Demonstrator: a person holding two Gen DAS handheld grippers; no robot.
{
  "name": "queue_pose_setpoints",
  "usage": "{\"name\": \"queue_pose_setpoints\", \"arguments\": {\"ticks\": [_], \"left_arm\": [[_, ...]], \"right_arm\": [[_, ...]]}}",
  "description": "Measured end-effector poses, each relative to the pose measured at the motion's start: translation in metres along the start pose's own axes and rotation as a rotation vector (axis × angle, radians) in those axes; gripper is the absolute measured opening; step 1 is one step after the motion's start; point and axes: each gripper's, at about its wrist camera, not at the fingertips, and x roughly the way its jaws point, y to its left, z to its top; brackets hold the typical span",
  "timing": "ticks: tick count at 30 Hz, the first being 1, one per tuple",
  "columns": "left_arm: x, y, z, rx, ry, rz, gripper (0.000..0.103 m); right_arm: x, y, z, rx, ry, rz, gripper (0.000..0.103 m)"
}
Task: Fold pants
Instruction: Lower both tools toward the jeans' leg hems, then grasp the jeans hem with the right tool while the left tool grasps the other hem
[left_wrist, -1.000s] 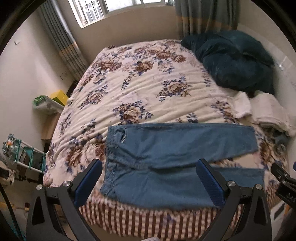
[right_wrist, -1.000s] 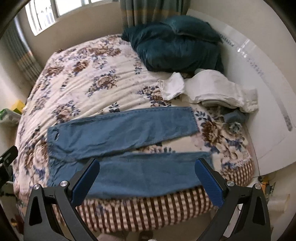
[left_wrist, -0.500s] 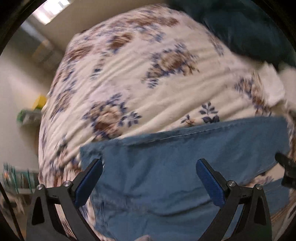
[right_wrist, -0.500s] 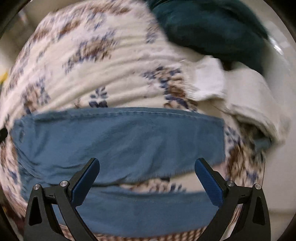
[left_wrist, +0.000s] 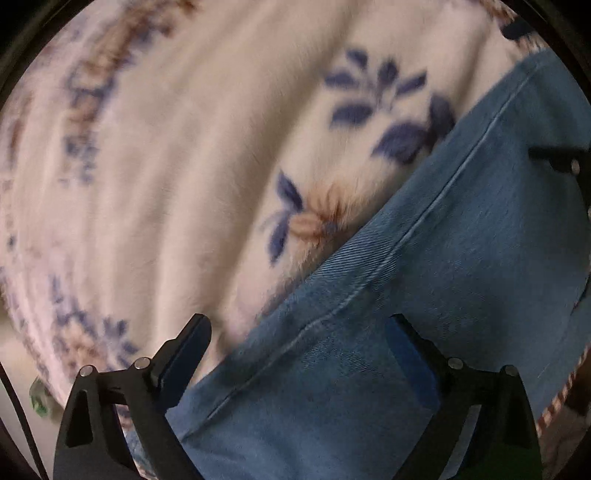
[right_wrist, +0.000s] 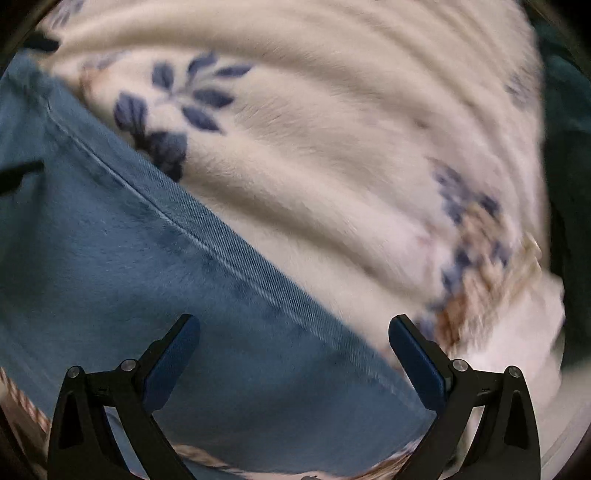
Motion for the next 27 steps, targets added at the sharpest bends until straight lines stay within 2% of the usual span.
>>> {"name": "queue_pose_setpoints", "arguments": {"ticks": [3, 5, 7, 8, 9, 10, 11, 12, 13, 18, 19, 22, 25, 27], "left_arm": [[0.01, 0.006, 0.002, 0.021, 0.031, -0.069, 0.097], [0.01, 0.008, 0.002, 0.015, 0.039, -0.095, 0.096], [0.004, 0.006, -0.004, 0.013, 0.025, -0.097, 0.077], [-0.001, 0.005, -0.008, 0.009, 0.014, -0.074, 0.07], [-0.004, 0.002, -0.014, 0.008, 0.002, -0.05, 0.055], [-0.008, -0.004, -0.022, 0.006, -0.011, -0.029, 0.041], [-0.015, -0.001, -0.029, -0.016, -0.018, -0.001, 0.034], [-0.019, 0.001, -0.033, -0.034, -0.02, 0.01, 0.02], [-0.027, 0.005, -0.039, -0.056, -0.027, 0.014, 0.014], [-0.076, 0.019, -0.071, -0.166, -0.104, 0.005, 0.009], [-0.084, 0.019, -0.078, -0.189, -0.112, -0.003, 0.005], [-0.106, 0.013, -0.105, -0.234, -0.144, -0.006, 0.005], [-0.134, 0.004, -0.141, -0.302, -0.201, -0.022, 0.005], [-0.155, -0.008, -0.177, -0.352, -0.236, -0.034, 0.005]], "right_arm": [[0.023, -0.002, 0.014, -0.073, 0.05, 0.041, 0.1], [0.029, -0.004, 0.017, -0.083, 0.06, 0.082, 0.089], [0.027, -0.006, 0.015, -0.082, 0.045, 0.132, 0.058], [0.025, -0.008, 0.014, -0.074, 0.031, 0.136, 0.048], [0.022, -0.01, 0.012, -0.061, 0.016, 0.134, 0.026], [0.02, -0.014, 0.01, -0.042, 0.009, 0.133, 0.014], [0.018, -0.018, 0.006, -0.01, 0.007, 0.153, 0.011], [0.016, -0.021, 0.002, 0.01, 0.009, 0.165, 0.009], [0.014, -0.023, -0.003, 0.027, 0.0, 0.165, 0.008], [-0.001, -0.023, -0.042, 0.094, -0.039, 0.17, 0.005], [-0.003, -0.02, -0.055, 0.104, -0.049, 0.171, 0.005], [-0.016, -0.024, -0.082, 0.148, -0.08, 0.175, 0.005], [-0.033, -0.031, -0.114, 0.203, -0.123, 0.181, 0.005], [-0.042, -0.025, -0.143, 0.231, -0.143, 0.199, 0.005]]}}
